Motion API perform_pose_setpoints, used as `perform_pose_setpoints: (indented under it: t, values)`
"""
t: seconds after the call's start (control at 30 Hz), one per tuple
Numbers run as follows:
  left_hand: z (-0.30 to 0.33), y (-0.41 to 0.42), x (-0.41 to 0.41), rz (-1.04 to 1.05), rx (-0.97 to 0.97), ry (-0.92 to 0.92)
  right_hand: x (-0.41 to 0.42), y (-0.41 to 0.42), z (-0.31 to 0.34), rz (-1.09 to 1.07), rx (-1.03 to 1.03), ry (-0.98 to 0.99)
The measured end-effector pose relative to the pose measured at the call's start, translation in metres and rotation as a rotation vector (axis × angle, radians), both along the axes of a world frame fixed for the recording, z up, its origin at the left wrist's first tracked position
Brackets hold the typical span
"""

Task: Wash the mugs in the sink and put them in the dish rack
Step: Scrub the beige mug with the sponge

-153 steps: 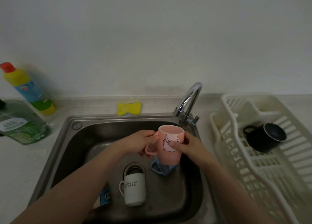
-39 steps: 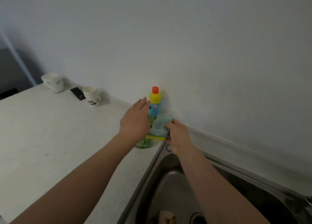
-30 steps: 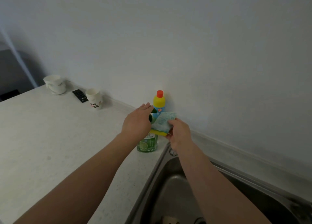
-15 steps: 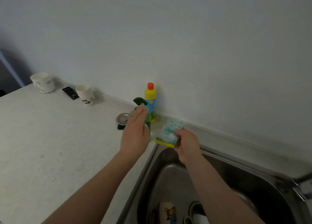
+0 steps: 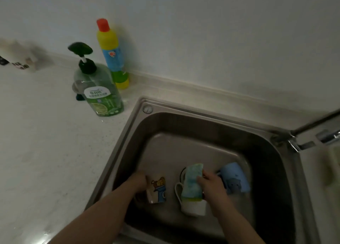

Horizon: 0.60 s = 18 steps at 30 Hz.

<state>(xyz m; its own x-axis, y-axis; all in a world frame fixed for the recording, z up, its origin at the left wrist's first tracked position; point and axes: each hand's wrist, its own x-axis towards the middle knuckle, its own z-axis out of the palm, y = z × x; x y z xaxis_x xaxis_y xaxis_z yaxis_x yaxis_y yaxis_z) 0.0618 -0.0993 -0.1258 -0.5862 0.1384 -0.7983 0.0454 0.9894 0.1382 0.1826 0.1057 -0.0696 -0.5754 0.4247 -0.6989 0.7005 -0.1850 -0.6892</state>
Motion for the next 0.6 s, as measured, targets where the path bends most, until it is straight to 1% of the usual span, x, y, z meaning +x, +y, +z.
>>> perform_pose_setpoints:
  t: [0.17,0.33,0.4,0.43,0.5,0.53,0.6]
  values:
    - [-0.020,0.002,-0.005,0.097,0.032,0.001,0.013,0.011,-0.017,-0.016,-0.044,-0.023]
    - [-0.017,0.006,-0.001,0.149,0.073,-0.108,0.018,0.014,-0.012,0.026,-0.029,-0.029]
    - [-0.009,0.011,0.006,0.236,0.111,-0.205,0.020,0.016,-0.005,0.034,-0.004,-0.017]
    - [-0.001,0.014,0.011,0.301,0.148,-0.251,0.020,0.018,0.000,0.042,0.023,-0.011]
    - [0.015,0.017,0.018,0.397,0.218,-0.280,0.021,0.022,0.013,0.090,0.124,0.003]
    - [0.021,0.017,0.020,0.422,0.260,-0.261,0.021,0.024,0.022,0.118,0.184,0.019]
    - [0.042,0.018,0.022,0.407,0.360,-0.159,0.020,0.028,0.043,0.201,0.349,0.062]
